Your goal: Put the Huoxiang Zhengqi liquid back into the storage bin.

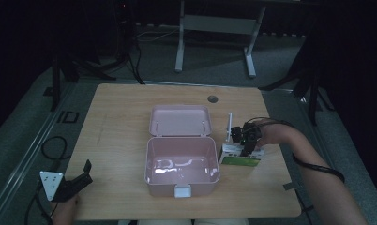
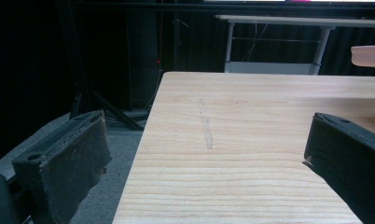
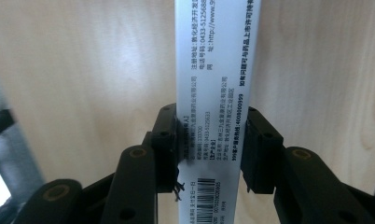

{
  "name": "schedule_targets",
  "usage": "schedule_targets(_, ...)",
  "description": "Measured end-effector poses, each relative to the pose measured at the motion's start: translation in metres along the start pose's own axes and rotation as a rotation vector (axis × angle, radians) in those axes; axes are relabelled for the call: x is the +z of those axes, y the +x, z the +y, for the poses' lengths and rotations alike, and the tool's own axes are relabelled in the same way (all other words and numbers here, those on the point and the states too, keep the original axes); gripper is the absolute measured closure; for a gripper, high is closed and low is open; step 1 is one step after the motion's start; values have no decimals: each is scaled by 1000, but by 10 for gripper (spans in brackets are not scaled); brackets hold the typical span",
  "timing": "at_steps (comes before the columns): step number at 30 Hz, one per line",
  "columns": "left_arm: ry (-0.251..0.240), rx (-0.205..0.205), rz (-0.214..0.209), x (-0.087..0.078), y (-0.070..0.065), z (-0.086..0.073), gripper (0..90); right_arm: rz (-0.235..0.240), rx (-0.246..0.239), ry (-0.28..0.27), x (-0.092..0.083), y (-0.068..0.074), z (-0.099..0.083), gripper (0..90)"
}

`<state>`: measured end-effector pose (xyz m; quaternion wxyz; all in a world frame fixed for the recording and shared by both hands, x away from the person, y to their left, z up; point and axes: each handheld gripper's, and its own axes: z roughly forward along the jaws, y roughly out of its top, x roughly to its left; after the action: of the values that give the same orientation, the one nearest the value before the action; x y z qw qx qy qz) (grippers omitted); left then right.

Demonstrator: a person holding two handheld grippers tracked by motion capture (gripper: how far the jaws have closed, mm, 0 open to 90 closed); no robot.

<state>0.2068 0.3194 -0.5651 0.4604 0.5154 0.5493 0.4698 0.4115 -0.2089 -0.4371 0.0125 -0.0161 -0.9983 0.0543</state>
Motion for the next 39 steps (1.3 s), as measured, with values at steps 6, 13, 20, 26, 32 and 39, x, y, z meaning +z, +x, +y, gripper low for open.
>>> schedule_targets(6, 0, 2, 3, 0, 0, 0, 4, 20, 6, -7, -14, 7, -2, 621)
schedule_targets(13, 0, 2, 5, 0, 0, 0, 4, 32, 10, -4, -31, 17, -4, 621)
schedule_targets(20, -5, 4, 0, 0, -1, 0, 4, 42, 23, -5, -53, 29, -6, 621)
schedule_targets(26, -4, 4, 7, 0, -1, 0, 4, 32, 37, -10, -80, 39, -6, 621)
schedule_targets(32, -4, 2, 10, 0, -1, 0, 4, 9, 43, -6, -105, 47, -3, 621)
schedule_targets(39, -6, 1, 11, 0, -1, 0, 4, -3, 34, -29, -129, 54, 8, 621)
